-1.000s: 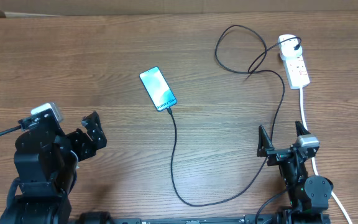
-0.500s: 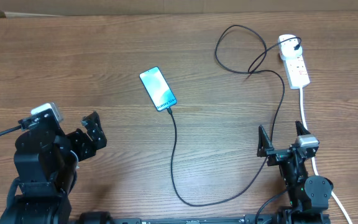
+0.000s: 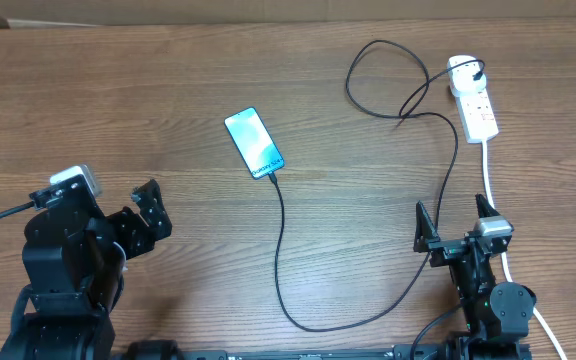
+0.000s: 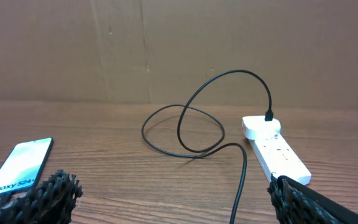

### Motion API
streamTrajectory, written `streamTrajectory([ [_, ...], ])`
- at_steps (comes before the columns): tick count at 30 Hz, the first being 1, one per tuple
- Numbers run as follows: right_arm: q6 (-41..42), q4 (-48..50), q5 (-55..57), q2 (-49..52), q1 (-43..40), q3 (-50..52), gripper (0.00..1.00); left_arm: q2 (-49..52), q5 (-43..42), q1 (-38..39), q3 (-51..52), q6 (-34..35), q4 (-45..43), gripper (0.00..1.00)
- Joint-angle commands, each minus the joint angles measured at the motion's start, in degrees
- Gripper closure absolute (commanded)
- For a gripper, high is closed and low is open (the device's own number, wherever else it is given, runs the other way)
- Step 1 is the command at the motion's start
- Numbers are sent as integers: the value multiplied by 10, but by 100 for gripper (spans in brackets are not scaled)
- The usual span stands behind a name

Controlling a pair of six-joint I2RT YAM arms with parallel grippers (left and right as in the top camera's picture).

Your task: Plug charger to phone and switch on socket

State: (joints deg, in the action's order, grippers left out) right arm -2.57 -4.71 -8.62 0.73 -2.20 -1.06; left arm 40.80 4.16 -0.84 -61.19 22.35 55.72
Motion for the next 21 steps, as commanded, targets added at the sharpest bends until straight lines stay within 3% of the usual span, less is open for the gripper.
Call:
streamTrajectory([
  [1,-6,2,0,-6,3,6,0,1,7,2,1,4,0,1],
  [21,-3,4,0,-6,3,6,0,1,7,2,1,4,0,1],
])
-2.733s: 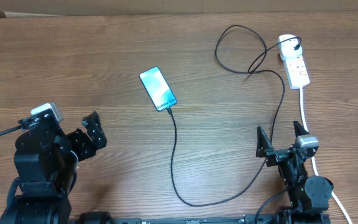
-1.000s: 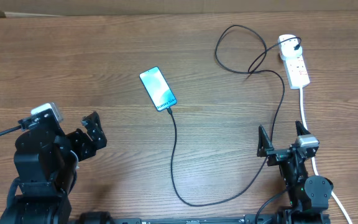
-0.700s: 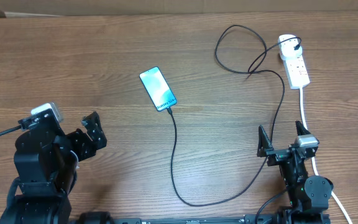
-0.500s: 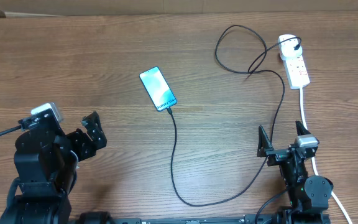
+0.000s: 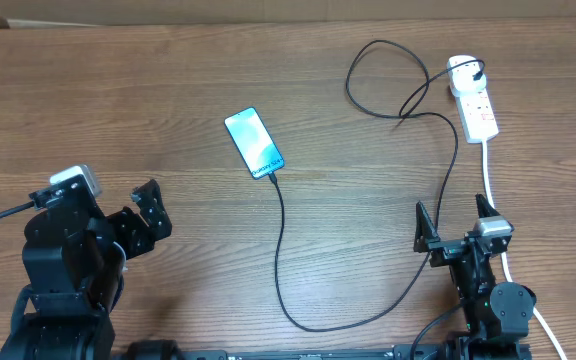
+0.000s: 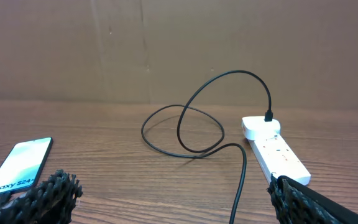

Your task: Plug charger to phone and switch on socket

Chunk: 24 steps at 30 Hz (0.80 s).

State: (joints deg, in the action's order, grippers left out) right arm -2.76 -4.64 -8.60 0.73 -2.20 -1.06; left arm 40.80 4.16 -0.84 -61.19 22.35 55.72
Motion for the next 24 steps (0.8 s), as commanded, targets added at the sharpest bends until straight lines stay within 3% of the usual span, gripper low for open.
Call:
streamTrajectory([
  [1,-1,3,1,-6,3,6,0,1,7,2,1,4,0,0],
  [24,-1,4,4,-6,3,6,0,1,7,2,1,4,0,0],
])
